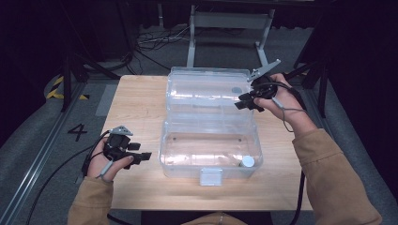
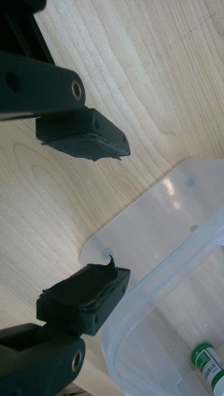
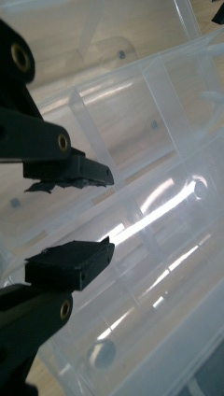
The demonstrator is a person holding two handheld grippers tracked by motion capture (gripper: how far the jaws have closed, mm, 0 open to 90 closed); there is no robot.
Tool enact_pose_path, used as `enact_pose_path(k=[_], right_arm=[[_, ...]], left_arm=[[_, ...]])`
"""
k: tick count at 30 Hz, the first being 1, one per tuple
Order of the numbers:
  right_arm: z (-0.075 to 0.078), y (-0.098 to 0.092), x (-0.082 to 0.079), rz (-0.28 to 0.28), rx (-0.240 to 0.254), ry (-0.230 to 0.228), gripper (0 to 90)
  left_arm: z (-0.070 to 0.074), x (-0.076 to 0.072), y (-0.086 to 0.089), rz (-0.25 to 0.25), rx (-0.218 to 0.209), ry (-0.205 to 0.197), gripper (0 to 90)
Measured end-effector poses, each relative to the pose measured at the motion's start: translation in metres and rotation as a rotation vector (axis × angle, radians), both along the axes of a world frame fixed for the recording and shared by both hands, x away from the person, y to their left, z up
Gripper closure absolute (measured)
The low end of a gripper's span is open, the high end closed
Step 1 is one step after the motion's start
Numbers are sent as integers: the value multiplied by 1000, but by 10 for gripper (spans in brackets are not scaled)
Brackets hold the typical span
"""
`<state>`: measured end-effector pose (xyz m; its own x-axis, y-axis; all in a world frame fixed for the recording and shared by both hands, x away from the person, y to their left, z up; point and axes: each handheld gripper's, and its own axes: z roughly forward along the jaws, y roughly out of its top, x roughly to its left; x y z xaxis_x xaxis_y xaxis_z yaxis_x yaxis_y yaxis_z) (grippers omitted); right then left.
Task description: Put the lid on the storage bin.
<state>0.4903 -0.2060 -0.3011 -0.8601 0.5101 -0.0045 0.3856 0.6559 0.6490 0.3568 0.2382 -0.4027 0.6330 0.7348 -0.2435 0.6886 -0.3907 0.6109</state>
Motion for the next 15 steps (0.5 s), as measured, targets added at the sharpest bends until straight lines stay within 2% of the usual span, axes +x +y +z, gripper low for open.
enact_pose_path(k=[4,10,15], right_arm=[[-1,1,1,-7,-13,-13,700],[-3,0,1,-1,9,7,728],[-3,-1,0,3,23,4,739]], left_arm=[[1,-1,1,4,-10,-10,364],[6,-2,0,-7,-17,-27,383],[15,-8,-5,-39,-67,-61,419]])
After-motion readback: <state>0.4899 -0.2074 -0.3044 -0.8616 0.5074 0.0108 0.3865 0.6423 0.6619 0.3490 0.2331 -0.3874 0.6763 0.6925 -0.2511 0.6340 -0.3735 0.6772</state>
